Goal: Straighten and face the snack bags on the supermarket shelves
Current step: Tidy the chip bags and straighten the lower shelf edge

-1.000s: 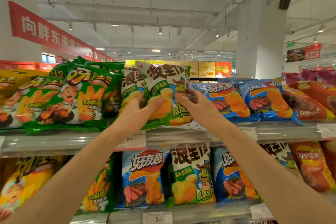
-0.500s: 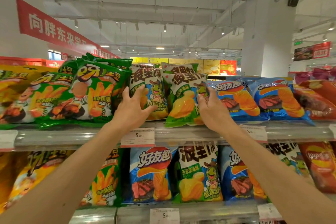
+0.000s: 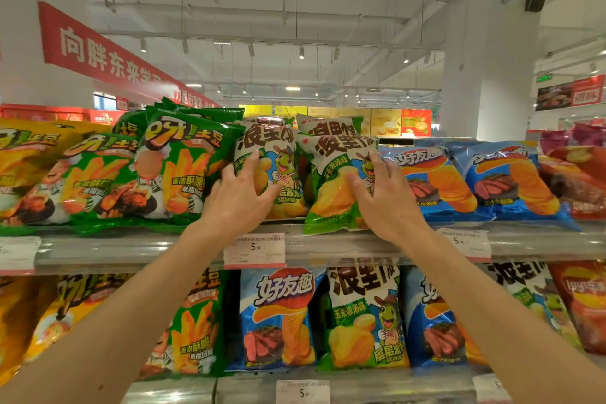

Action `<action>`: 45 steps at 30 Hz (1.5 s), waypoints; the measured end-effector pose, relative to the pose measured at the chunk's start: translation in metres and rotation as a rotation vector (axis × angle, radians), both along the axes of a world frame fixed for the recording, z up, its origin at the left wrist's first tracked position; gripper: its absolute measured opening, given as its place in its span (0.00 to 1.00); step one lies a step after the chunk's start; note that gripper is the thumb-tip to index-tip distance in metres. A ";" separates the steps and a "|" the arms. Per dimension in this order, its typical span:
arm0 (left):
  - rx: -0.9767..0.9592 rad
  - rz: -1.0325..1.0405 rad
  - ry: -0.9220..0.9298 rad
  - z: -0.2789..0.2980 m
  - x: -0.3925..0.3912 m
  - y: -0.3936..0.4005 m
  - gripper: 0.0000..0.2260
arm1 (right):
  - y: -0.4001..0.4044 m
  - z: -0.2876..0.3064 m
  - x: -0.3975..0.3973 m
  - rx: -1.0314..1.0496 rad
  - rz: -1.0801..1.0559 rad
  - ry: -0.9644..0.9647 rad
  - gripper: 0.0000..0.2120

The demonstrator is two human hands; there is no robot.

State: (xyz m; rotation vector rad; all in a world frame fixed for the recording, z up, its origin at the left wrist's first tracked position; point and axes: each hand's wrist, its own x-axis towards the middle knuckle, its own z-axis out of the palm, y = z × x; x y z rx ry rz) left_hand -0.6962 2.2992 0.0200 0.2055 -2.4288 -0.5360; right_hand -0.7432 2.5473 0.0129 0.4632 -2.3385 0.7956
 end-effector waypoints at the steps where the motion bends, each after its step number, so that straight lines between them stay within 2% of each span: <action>1: -0.013 0.008 -0.010 0.000 0.001 -0.001 0.36 | 0.000 0.000 0.000 0.033 -0.026 0.070 0.33; 4: -0.065 0.025 -0.008 -0.003 0.003 -0.003 0.34 | -0.006 -0.001 0.000 0.197 -0.018 0.274 0.29; 8: -0.193 -0.087 0.086 -0.009 -0.004 -0.005 0.29 | -0.012 -0.003 -0.009 0.375 -0.052 0.239 0.32; 12: -0.143 -0.164 0.050 -0.011 -0.011 -0.010 0.27 | -0.018 0.004 -0.018 0.340 -0.092 0.140 0.31; 24: -0.233 -0.081 0.050 -0.019 -0.012 -0.005 0.28 | -0.024 -0.005 -0.014 0.285 -0.039 0.063 0.30; 27: -0.244 -0.067 0.103 -0.018 -0.008 -0.002 0.28 | -0.023 -0.006 -0.010 0.202 -0.005 0.096 0.30; 31: -0.222 -0.115 0.256 -0.019 0.007 0.002 0.26 | -0.018 -0.003 0.006 -0.124 0.153 0.131 0.26; 33: -0.136 -0.196 0.322 -0.021 0.018 0.003 0.24 | -0.013 -0.002 0.015 -0.253 0.172 0.153 0.23; 37: 0.049 -0.356 0.388 -0.036 0.042 0.005 0.20 | -0.003 -0.008 0.033 -0.398 0.165 0.103 0.17; 45: 0.307 -0.496 0.411 -0.077 0.087 -0.010 0.13 | 0.000 -0.047 0.072 -0.540 0.189 0.095 0.09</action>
